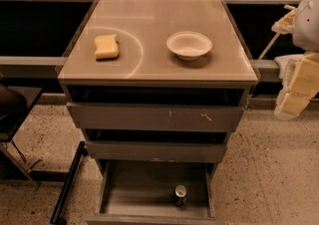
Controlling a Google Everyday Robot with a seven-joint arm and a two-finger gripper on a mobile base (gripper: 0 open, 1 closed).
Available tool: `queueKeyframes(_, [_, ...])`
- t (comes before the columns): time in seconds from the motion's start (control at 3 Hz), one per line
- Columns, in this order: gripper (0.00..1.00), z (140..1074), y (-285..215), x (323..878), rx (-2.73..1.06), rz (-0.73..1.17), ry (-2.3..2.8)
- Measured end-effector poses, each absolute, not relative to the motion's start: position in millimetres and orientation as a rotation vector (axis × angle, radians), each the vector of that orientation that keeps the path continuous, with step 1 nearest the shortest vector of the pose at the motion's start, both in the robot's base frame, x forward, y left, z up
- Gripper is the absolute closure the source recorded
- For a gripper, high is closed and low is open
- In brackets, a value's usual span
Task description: Pick pepsi can from bottom drawer and place on counter
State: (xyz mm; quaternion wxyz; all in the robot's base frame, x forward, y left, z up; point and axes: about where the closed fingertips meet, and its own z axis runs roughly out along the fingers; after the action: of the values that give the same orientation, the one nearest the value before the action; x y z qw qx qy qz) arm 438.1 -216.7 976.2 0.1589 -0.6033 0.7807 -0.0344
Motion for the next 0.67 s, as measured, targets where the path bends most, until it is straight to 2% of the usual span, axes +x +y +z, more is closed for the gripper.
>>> queueKeyframes(0.67, [0.0,972.6,-217.8,433.9,-1.712,-0.083,2.199])
